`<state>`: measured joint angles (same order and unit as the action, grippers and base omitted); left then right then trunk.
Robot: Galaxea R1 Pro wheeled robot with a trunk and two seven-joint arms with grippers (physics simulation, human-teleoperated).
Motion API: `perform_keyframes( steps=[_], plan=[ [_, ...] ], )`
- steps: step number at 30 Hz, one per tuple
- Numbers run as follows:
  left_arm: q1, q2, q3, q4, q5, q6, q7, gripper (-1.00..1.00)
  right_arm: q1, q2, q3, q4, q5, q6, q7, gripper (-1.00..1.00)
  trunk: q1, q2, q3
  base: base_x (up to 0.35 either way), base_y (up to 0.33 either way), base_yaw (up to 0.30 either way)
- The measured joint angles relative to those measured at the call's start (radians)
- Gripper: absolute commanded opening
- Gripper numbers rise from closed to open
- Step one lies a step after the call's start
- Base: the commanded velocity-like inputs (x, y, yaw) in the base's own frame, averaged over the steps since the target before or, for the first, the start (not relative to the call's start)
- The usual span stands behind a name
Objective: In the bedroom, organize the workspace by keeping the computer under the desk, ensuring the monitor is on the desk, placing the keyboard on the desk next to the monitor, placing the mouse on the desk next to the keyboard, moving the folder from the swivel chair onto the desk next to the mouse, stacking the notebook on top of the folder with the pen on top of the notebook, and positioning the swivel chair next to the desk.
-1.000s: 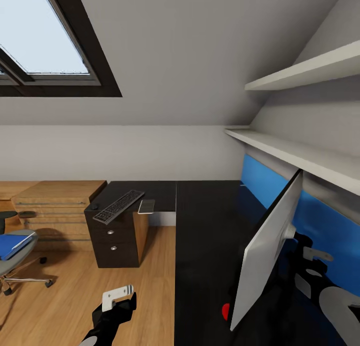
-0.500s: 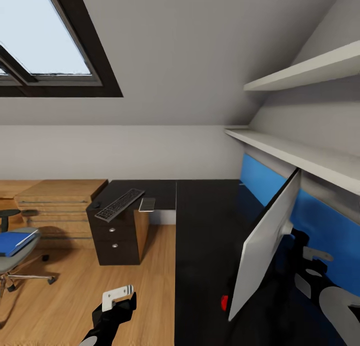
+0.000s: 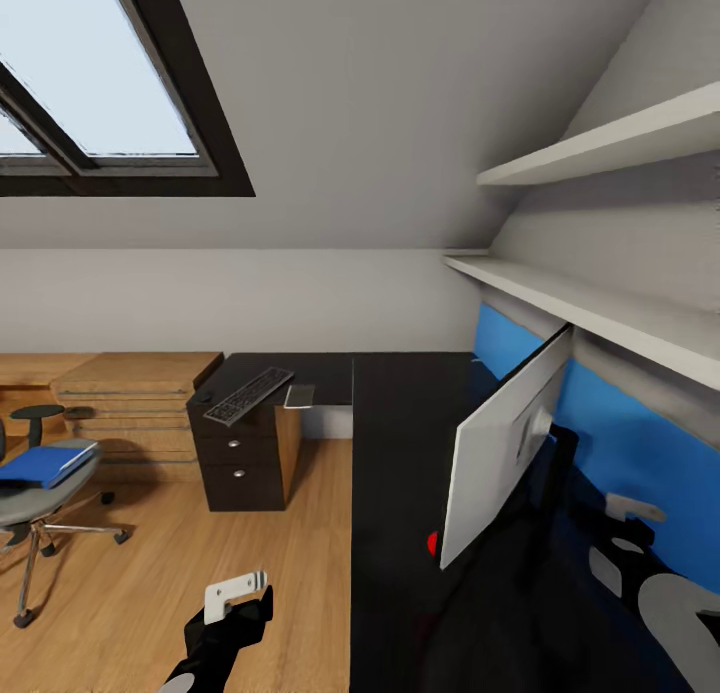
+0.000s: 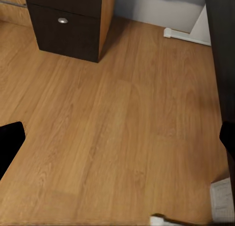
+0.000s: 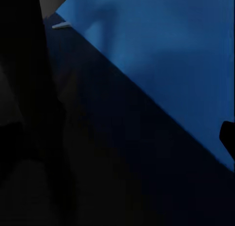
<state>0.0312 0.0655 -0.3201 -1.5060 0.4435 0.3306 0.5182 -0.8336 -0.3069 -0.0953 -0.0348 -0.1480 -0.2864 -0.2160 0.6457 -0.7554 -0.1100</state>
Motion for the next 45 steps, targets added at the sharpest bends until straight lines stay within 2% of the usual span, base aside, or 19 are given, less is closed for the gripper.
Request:
perform_keyframes(
  steps=[3, 5, 8, 12, 15, 16, 17, 18, 19, 20, 22, 29, 36, 39, 40, 45],
  plan=[
    [0.0, 0.0, 0.0, 0.0, 0.0, 0.001, 0.0, 1.0, 0.0, 0.004, -0.003, -0.05, 0.0, 0.017, -0.001, 1.0, 0.0, 0.0, 0.0, -0.336, 0.0, 0.0],
    [0.0, 0.0, 0.0, 0.0, 0.0, 0.001, 0.0, 1.0, 0.0, 0.023, -0.009, -0.1, 0.005, 0.084, 0.0, 1.0, 0.0, 0.0, 0.0, -0.336, 0.0, 0.0],
    [0.0, 0.0, 0.0, 0.0, 0.0, 0.001, 0.0, 1.0, 0.002, 0.031, -0.012, -0.143, 0.006, 0.134, 0.001, 1.0, 0.0, 0.0, 0.0, -0.332, 0.0, 0.0],
    [0.0, 0.0, 0.0, 0.001, 0.0, 0.002, 0.0, 1.0, 0.054, 0.037, -0.015, -0.264, 0.005, 0.197, 0.003, 1.0, 0.0, 0.0, 0.0, -0.263, 0.0, 0.0],
    [0.0, 0.0, 0.0, 0.002, 0.0, 0.002, 0.0, 1.0, 0.215, 0.045, -0.016, -0.579, -0.004, 0.323, 0.004, 1.0, -0.001, 0.0, 0.0, -0.082, 0.0, 0.0],
    [0.0, 0.0, 0.0, 0.002, 0.0, 0.002, 0.0, 1.0, 0.252, 0.047, -0.015, -0.65, -0.005, 0.358, 0.004, 1.0, 0.0, 0.0, 0.0, -0.038, 0.0, 0.0],
    [0.0, 0.0, 0.0, 0.002, 0.0, 0.001, 0.0, 1.0, 0.324, 0.055, -0.016, -0.781, -0.006, 0.427, 0.002, 1.0, -0.001, 0.0, 0.0, -0.024, 0.0, 0.0],
    [0.0, 0.0, 0.0, 0.002, 0.0, 0.002, 0.0, 1.0, 0.393, 0.071, -0.016, -0.905, -0.006, 0.484, 0.001, 1.0, -0.001, 0.0, 0.0, -0.019, 0.0, 0.0],
    [0.0, 0.0, 0.0, 0.003, 0.0, 0.002, 0.0, 1.0, 0.426, 0.084, -0.016, -0.964, -0.005, 0.508, 0.0, 1.0, -0.001, 0.0, 0.0, -0.004, 0.0, 0.0],
    [0.0, 0.0, 0.0, 0.003, 0.0, 0.002, 0.0, 1.0, 0.533, 0.166, -0.016, -1.184, 0.012, 0.612, -0.029, 1.0, -0.001, 0.0, 0.0, -0.003, 0.0, 0.0],
    [0.0, 0.0, -0.001, 0.006, -0.001, 0.001, 0.0, 1.0, 0.569, 0.222, -0.016, -1.27, 0.029, 0.64, -0.046, 1.0, -0.001, 0.0, 0.0, -0.022, 0.028, 0.0],
    [0.0, -0.001, -0.001, 0.013, -0.001, 0.0, 0.0, 1.0, 0.671, 0.295, -0.008, -1.419, 0.085, 0.659, -0.064, 1.0, 0.0, 0.0, 0.0, -0.092, 0.178, 0.0],
    [0.0, -0.001, -0.001, 0.015, -0.002, 0.0, 0.0, 1.0, 0.695, 0.308, 0.051, -1.446, 0.115, 0.654, -0.07, 1.0, 0.0, 0.0, 0.0, -0.125, 0.295, 0.0],
    [0.0, -0.001, -0.002, 0.016, -0.002, 0.0, 0.0, 1.0, 0.699, 0.31, 0.065, -1.447, 0.129, 0.648, -0.071, 1.0, -0.001, 0.0, 0.0, -0.095, 0.312, 0.0],
    [0.0, -0.001, -0.002, 0.018, -0.002, 0.0, 0.0, 1.0, 0.707, 0.31, 0.083, -1.449, 0.143, 0.631, -0.073, 1.0, -0.001, 0.0, 0.0, -0.079, 0.315, 0.0],
    [0.0, -0.001, -0.003, 0.019, -0.002, 0.0, 0.0, 1.0, 0.725, 0.311, 0.117, -1.45, 0.171, 0.583, -0.075, 1.0, -0.001, 0.0, 0.0, -0.036, 0.306, 0.0]
  ],
)
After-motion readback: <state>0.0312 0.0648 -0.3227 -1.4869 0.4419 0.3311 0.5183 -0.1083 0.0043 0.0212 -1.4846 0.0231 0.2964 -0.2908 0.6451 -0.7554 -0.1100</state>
